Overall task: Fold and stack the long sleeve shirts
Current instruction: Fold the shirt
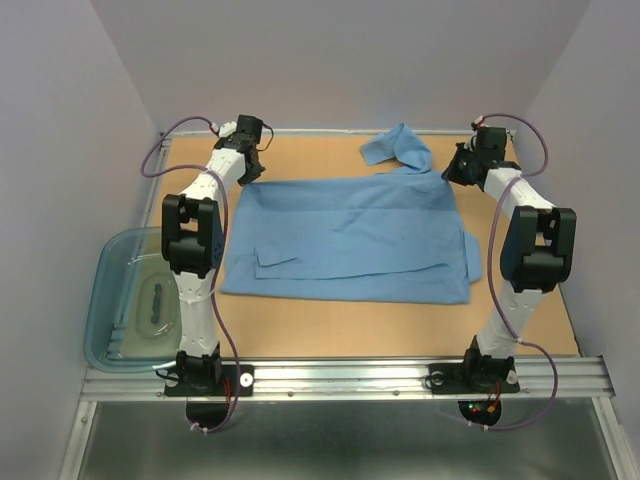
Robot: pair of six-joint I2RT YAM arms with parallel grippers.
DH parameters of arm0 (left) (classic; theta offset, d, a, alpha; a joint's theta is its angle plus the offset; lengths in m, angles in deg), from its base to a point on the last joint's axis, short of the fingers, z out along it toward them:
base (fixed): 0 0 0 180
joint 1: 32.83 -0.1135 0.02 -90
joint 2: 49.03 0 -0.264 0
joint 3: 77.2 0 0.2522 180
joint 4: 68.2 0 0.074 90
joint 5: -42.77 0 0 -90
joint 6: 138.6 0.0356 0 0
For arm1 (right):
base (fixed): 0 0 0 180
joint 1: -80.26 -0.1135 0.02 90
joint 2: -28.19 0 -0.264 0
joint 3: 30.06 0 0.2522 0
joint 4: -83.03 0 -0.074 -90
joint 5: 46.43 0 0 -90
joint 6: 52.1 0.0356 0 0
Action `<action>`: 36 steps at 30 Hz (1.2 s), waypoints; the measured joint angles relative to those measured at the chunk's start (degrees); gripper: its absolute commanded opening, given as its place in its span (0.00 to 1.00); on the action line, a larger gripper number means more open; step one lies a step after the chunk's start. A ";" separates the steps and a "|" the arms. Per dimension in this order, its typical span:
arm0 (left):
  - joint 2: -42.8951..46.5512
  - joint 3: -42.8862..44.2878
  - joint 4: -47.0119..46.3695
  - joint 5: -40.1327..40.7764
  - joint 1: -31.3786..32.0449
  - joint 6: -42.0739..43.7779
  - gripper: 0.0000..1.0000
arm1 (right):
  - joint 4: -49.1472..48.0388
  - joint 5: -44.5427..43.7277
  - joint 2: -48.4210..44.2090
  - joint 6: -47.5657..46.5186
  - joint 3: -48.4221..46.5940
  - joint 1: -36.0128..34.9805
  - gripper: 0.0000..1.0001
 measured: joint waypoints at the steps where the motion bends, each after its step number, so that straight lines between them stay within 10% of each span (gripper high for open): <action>1: 0.52 -0.72 -0.57 -0.07 -0.02 0.00 0.00 | -0.07 0.07 -0.17 0.09 0.17 0.02 0.00; 23: 15.72 -23.89 -6.91 -1.49 -0.07 -4.24 0.01 | -1.68 -0.33 -13.18 6.99 18.27 0.50 0.01; 36: 19.12 -35.32 -10.25 -3.52 -0.07 -7.43 0.20 | -6.08 -2.62 -16.57 13.44 31.19 0.72 0.14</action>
